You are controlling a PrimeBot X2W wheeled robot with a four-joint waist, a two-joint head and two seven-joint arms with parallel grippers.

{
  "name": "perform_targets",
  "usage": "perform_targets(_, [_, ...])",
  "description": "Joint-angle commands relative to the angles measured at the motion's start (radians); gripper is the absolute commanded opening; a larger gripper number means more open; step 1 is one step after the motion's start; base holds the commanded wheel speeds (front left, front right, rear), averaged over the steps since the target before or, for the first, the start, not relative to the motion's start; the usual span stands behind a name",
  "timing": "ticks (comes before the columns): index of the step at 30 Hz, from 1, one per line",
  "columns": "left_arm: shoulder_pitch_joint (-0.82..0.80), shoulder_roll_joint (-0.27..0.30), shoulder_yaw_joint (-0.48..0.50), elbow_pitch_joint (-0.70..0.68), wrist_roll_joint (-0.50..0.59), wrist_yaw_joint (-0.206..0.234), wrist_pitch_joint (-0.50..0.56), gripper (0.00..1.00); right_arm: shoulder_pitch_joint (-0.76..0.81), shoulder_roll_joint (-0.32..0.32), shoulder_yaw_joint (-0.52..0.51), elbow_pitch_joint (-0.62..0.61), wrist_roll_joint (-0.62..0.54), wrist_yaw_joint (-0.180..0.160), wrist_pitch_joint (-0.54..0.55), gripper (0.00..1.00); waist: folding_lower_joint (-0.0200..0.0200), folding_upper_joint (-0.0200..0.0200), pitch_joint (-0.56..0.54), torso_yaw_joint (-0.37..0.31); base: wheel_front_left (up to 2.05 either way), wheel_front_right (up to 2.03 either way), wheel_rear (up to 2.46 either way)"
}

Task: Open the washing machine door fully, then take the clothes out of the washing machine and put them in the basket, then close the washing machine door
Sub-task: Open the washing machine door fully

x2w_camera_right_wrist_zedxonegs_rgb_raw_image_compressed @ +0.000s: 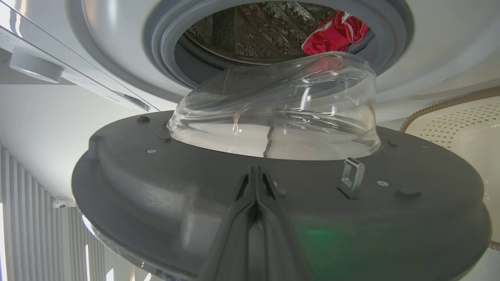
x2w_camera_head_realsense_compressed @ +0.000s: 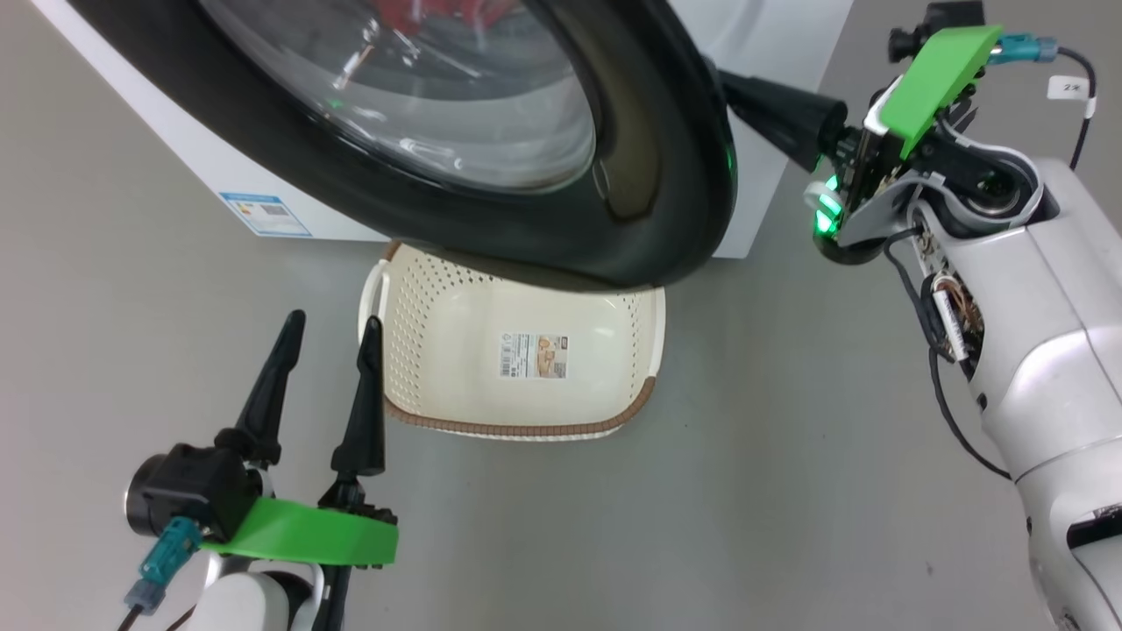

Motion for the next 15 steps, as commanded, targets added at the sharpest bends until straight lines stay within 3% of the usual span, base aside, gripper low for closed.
perform_targets(1, [-0.004,0.018,0.031,-0.018,-0.002,0.009,-0.008,1.0,0.01,0.03,0.016,-0.033,-0.003,0.001,0.016,0.0,0.0,-0.0001,-0.016,0.01,0.0,0.0,0.0])
perform_targets(15, [0.071,0.018,0.046,0.011,-0.006,0.02,-0.008,1.0,0.166,0.041,0.082,-0.096,0.029,0.001,0.083,0.0,0.0,-0.0001,-0.143,0.074,0.0,0.0,0.0])
